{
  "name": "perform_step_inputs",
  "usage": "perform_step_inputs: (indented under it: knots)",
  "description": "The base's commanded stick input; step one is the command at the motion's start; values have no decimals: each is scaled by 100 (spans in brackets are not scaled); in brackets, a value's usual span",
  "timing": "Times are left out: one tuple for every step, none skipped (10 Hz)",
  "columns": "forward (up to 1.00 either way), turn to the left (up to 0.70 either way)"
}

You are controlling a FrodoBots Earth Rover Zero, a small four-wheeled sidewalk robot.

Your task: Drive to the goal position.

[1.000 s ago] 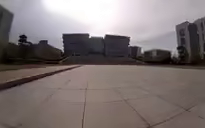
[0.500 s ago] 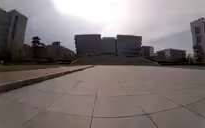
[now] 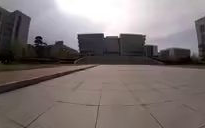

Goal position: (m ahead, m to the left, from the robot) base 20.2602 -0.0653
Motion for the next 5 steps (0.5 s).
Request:
perform_step_inputs:
  knots:
    - [100,0]
    - [100,0]
    - [100,0]
    - [100,0]
    - [100,0]
